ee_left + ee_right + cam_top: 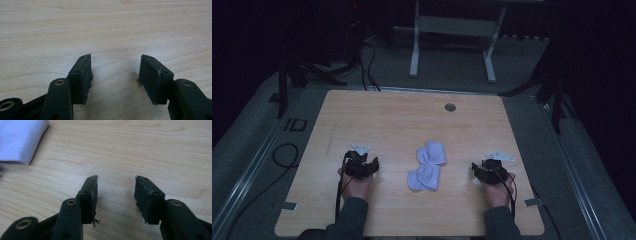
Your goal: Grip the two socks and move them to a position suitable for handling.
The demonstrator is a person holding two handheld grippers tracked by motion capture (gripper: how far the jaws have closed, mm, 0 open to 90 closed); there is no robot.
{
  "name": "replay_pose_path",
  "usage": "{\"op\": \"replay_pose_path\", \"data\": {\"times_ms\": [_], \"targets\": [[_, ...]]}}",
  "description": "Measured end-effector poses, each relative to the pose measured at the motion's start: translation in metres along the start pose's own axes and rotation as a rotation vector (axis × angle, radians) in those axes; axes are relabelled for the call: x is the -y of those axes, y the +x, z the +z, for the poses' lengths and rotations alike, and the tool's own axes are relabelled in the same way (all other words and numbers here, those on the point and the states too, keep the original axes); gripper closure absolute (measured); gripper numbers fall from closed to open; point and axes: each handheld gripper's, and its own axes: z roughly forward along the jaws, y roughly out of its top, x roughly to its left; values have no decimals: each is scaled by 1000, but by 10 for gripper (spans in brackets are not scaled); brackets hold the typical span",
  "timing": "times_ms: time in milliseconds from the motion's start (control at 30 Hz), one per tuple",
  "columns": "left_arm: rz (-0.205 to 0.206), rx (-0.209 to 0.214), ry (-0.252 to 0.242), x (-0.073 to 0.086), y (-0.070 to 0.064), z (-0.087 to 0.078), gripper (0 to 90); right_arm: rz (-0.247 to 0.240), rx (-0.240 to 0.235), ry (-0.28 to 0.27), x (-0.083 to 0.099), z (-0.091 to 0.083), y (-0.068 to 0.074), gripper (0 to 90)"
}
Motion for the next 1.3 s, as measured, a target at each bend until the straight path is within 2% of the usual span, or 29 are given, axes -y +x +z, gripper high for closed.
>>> {"op": "replay_pose_path", "data": {"times_ms": [167, 200, 267, 367, 567, 800, 833, 867, 967, 1000, 1067, 1100, 1200, 1267, 1300], "targets": [[3, 5, 7, -1, 0, -1, 469, -11, 1, -11, -1, -3, 1, 581], [4, 23, 16, -1, -1, -2, 494, -35, -1, -11, -3, -5, 6, 623], [-2, 33, 17, -1, -1, -3, 515, -41, -4, -12, -3, -6, 7, 638], [-5, 71, 22, -2, -1, -4, 533, -66, -40, -20, -6, -10, 14, 708], [-8, 100, 12, -4, -2, -8, 543, -112, -58, 10, -8, -14, 28, 895], [-12, 140, -9, -6, 0, -13, 569, -172, -92, 20, -9, -17, 45, 899], [-13, 146, -12, -6, 0, -14, 574, -183, -103, 20, -9, -17, 49, 899], [-6, 154, -14, -6, 0, -15, 575, -215, -126, 32, -9, -17, 60, 900], [24, 158, -16, -6, -4, -18, 573, -254, -132, 35, -10, -17, 75, 900], [24, 158, -16, -6, -4, -18, 573, -254, -132, 35, -10, -17, 75, 900], [46, 160, -22, -5, -6, -21, 572, -265, -166, 21, -11, -18, 85, 900], [48, 161, -24, -5, -7, -22, 572, -274, -197, 27, -11, -18, 88, 900], [52, 172, -24, -5, -8, -23, 570, -283, -249, 37, -10, -16, 97, 900], [68, 175, -20, -4, -10, -23, 558, -286, -277, 42, -10, -16, 103, 900], [78, 177, -18, -4, -11, -23, 558, -286, -277, 42, -10, -16, 103, 900]]}}
